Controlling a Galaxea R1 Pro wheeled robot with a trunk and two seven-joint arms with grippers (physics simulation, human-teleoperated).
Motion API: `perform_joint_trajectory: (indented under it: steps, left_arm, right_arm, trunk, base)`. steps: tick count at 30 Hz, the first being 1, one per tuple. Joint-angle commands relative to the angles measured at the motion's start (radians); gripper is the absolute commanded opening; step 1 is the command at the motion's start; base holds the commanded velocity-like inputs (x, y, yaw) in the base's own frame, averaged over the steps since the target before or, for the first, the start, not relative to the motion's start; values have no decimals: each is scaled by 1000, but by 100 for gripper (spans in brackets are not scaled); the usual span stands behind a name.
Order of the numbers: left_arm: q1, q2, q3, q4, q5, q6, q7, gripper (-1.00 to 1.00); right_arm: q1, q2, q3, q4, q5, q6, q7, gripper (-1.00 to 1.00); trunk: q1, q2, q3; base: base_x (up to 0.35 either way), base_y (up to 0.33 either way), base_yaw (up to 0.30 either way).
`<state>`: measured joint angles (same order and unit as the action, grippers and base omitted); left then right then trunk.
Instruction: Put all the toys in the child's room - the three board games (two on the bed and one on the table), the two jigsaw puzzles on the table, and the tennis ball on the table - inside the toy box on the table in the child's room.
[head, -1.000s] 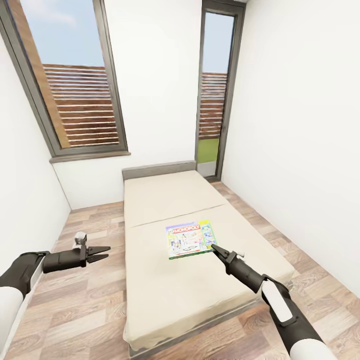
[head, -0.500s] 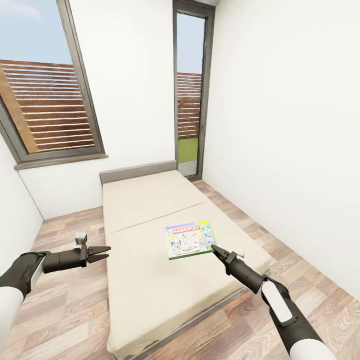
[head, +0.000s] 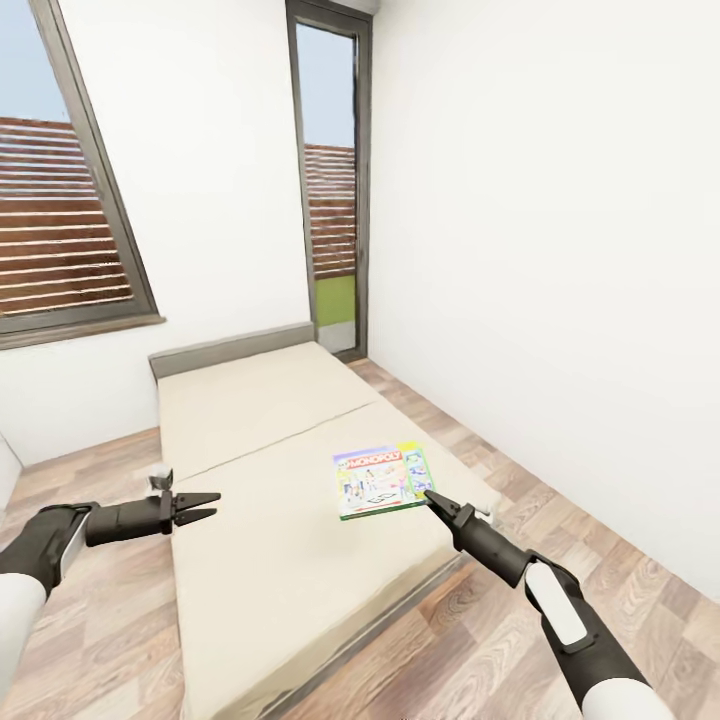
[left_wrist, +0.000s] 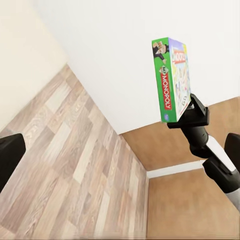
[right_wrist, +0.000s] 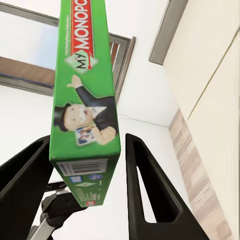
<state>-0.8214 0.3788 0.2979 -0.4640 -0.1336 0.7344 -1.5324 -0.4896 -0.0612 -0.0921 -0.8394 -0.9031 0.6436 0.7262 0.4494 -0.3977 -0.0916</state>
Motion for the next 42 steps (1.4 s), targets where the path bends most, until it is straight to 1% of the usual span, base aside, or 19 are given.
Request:
perform_joint_trajectory:
  steps: [1, 8, 23, 33, 42]
  left_arm:
    - [-1, 1, 6, -1, -11, 11, -8, 100]
    - [-1, 3, 10, -1, -11, 11, -10, 100]
    - [-1, 2, 12, -1, -11, 1, -6, 100]
    - [-1, 2, 11, -1, -10, 0, 0, 100]
    - [-1, 2, 8, -1, -11, 0, 1, 100]
  right_arm:
    - [-1, 2, -1, 0, -8, 8, 1, -100]
    - [-1, 3, -1, 0, -8, 8, 1, -100]
    - [-1, -3, -1, 0, -8, 8, 1, -100]
    - [-1, -3, -2, 0, -8, 8, 0, -100]
    - [-1, -4, -3, 3, -9, 8, 1, -100]
  trunk:
    - [1, -2, -2]
    - [1, -2, -2]
    - [1, -2, -2]
    - [1, -2, -2]
    - [1, -2, -2]
  base:
    - [0, 0, -274]
    - [0, 0, -274]
    - [0, -1, -274]
    - [100, -102, -270]
    - [5, -5, -99]
